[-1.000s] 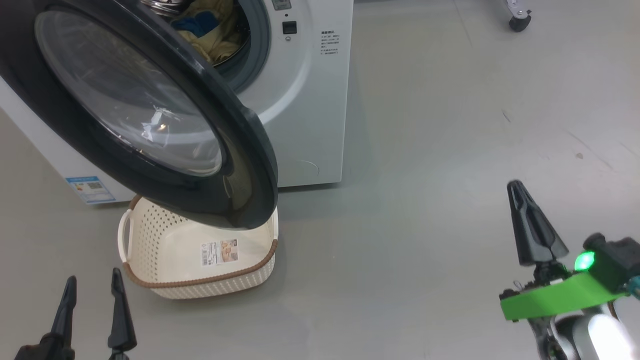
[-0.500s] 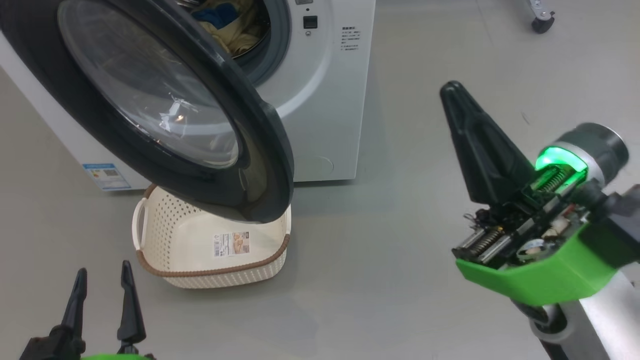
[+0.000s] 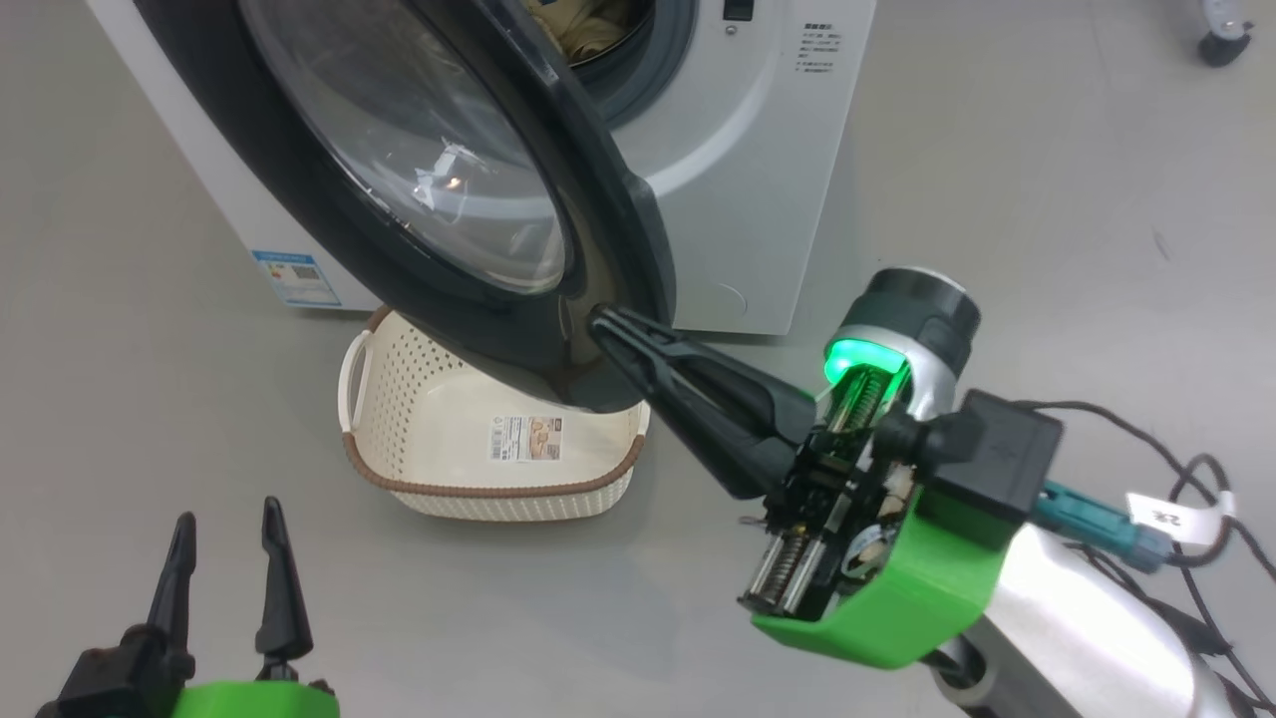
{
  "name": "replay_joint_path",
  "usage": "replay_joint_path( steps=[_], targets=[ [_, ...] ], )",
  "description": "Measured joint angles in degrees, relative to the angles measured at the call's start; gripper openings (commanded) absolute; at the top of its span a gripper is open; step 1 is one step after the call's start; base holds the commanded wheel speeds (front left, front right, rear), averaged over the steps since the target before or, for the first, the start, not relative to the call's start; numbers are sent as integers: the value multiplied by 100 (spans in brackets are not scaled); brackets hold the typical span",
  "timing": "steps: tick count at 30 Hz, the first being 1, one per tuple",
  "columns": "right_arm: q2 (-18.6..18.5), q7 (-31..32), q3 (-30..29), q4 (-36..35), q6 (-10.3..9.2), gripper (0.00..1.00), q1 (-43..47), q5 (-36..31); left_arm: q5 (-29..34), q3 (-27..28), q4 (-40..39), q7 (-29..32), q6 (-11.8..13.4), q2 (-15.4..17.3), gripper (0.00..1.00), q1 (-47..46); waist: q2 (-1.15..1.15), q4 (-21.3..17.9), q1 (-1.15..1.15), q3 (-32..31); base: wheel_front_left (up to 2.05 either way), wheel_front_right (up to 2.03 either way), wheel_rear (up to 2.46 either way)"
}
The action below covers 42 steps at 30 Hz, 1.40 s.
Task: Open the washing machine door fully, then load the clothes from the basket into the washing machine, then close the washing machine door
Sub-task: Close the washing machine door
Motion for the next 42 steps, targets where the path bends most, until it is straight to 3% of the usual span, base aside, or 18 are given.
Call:
replay_joint_path(
  steps=[11, 28, 42],
  targets=[
    [-83, 29, 409, 1076, 0, 0, 243, 226, 43, 22, 36, 0, -137, -158, 100, -277, 0, 242, 0, 472, 0, 0, 0],
    [-152, -121, 55, 1981, 0, 0, 373, 280, -18, -83, 207, 0, -247, -274, 100, -810, 0, 448, 0, 1112, 0, 0, 0],
    [-152, -145, -235, 2404, 0, 0, -240, 281, -446, -271, 264, 0, -250, -297, 100, -1146, 0, 750, 0, 1607, 0, 0, 0]
  ],
)
